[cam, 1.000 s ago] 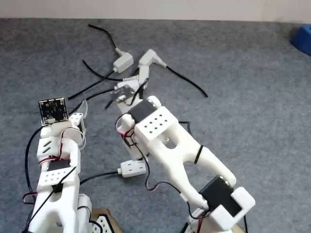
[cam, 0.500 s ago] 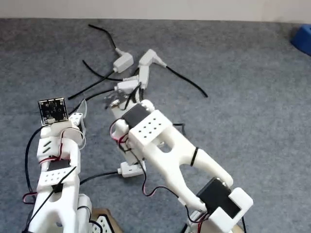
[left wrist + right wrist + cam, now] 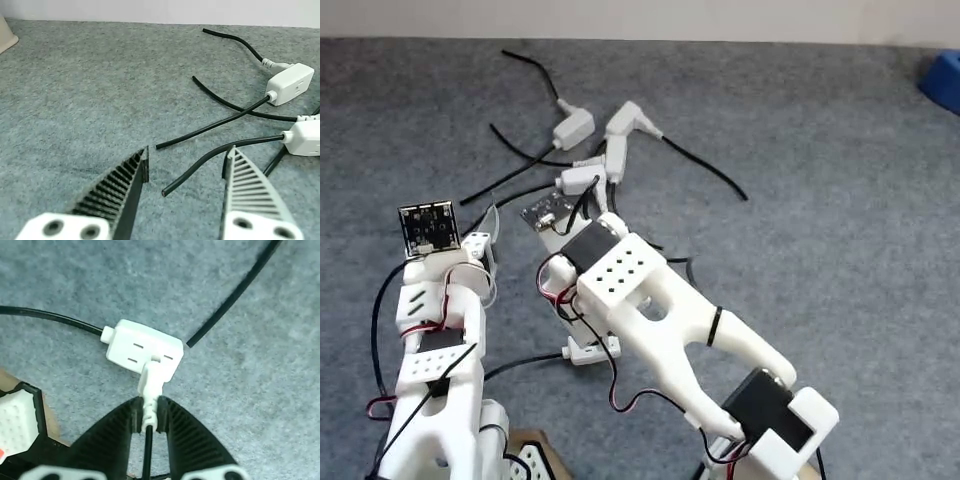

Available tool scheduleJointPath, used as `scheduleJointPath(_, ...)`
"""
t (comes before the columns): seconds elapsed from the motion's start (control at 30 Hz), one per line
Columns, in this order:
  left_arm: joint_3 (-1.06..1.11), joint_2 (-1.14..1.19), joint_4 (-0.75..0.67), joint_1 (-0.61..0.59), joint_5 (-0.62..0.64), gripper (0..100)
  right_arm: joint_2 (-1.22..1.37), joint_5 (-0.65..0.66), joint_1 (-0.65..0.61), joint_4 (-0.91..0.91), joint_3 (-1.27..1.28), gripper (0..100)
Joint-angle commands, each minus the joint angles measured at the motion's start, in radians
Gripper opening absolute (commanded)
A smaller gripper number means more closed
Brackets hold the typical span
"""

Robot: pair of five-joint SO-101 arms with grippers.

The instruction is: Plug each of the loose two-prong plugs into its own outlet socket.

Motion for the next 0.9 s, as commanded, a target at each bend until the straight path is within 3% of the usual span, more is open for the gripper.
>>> scheduleJointPath(0.0, -0.022, -0.013, -0.018, -0.012, 0.009, 24, -0.030, -0.006, 0.051, 0.015, -0.002, 0.6)
scheduleJointPath(0.53, -0.022, -0.013, -0.018, -0.012, 0.009, 24, 0.091, -0.005, 0.054, 0.035, -0.004, 0.6)
scheduleJointPath(0.87, -0.022, -0.013, -0.018, -0.012, 0.009, 24, 0.183, 0.023, 0.056, -0.056, 0.007, 0.6)
